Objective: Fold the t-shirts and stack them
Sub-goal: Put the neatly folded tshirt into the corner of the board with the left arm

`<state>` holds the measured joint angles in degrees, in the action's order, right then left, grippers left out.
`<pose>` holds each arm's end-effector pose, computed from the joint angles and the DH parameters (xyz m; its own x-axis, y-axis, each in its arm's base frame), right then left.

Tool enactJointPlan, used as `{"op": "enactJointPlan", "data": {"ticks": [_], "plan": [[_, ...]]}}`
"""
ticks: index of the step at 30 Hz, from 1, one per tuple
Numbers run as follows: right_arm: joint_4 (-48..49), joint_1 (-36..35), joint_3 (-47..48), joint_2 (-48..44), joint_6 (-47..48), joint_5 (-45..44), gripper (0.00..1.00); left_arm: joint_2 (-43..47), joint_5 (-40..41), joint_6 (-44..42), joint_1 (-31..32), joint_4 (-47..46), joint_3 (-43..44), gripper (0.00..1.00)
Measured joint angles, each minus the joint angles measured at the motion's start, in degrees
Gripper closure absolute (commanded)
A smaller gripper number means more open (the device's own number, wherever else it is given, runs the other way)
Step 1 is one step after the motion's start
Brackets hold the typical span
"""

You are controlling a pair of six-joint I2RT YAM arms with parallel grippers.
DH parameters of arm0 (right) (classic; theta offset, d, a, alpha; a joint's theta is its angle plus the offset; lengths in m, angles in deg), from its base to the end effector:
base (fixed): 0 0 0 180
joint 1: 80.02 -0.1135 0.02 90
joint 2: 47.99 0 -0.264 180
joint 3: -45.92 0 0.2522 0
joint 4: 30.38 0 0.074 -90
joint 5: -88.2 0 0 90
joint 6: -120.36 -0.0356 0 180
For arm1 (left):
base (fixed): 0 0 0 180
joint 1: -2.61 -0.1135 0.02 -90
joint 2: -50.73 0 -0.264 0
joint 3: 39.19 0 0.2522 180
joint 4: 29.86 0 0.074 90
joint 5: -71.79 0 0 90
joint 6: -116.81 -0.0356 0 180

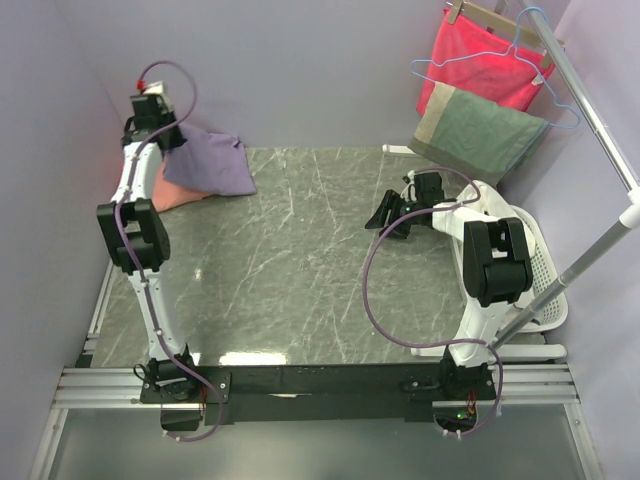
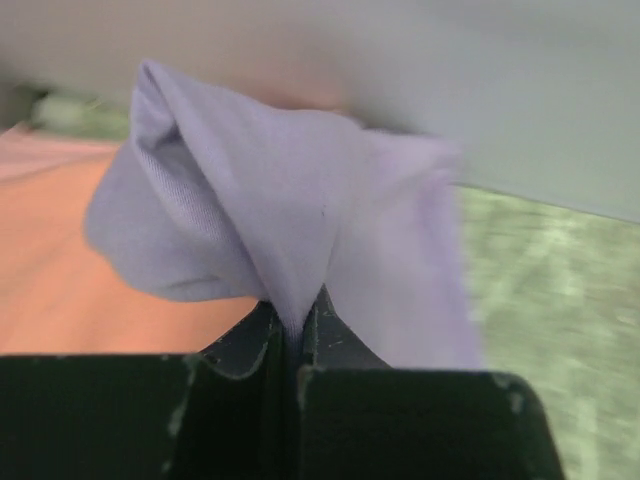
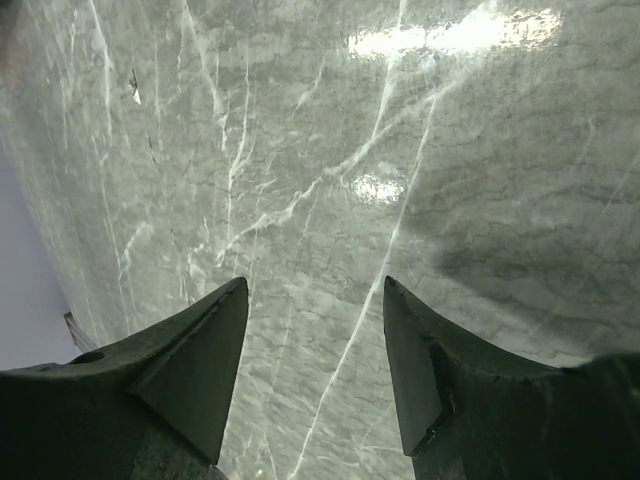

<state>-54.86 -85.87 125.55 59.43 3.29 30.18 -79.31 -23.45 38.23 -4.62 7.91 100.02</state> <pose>0.3820 0.0581 0.1654 -0.8867 0.2972 -0.3543 -0.0060 0.7586 0.6515 0.5311 0.0641 0.3034 -0.4564 -0.2567 -0.8519 -0.1389 0.9663 -0.2167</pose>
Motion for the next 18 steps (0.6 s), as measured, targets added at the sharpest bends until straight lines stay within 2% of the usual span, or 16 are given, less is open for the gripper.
{"op": "enactJointPlan", "data": {"ticks": [4,5,6,7,9,16,17,18], "plan": [[0.0,-0.1,0.1,0.8,0.0,0.6,0.36,-0.3,0.6,0.3,-6.1,-0.6,-4.7,0.99],[0.0,-0.2,0.1,1.2,0.1,0.8,0.36,-0.9,0.7,0.3,-7.7,-0.6,-5.1,0.94],[0.0,-0.3,0.1,1.6,0.1,0.9,0.36,-1.4,1.0,0.3,-9.0,-0.9,-5.2,0.81],[0.0,-0.4,0.1,2.0,0.2,1.0,0.36,-1.9,1.4,0.3,-9.9,-1.1,-5.1,0.59],[0.0,-0.5,0.1,2.5,0.2,1.1,0.36,-2.8,2.4,0.3,-11.5,-1.4,-5.1,0.01],[0.0,-1.4,0.1,2.3,0.9,1.5,0.30,-3.1,5.5,1.4,-11.8,-4.0,-6.3,0.01],[-0.1,-1.4,0.0,2.0,1.0,1.4,0.23,-2.5,5.2,2.1,-11.6,-4.9,-7.7,0.01],[-0.1,-1.6,-0.3,1.4,1.3,1.2,0.20,-1.8,4.6,2.9,-11.4,-5.5,-9.2,0.01]]}}
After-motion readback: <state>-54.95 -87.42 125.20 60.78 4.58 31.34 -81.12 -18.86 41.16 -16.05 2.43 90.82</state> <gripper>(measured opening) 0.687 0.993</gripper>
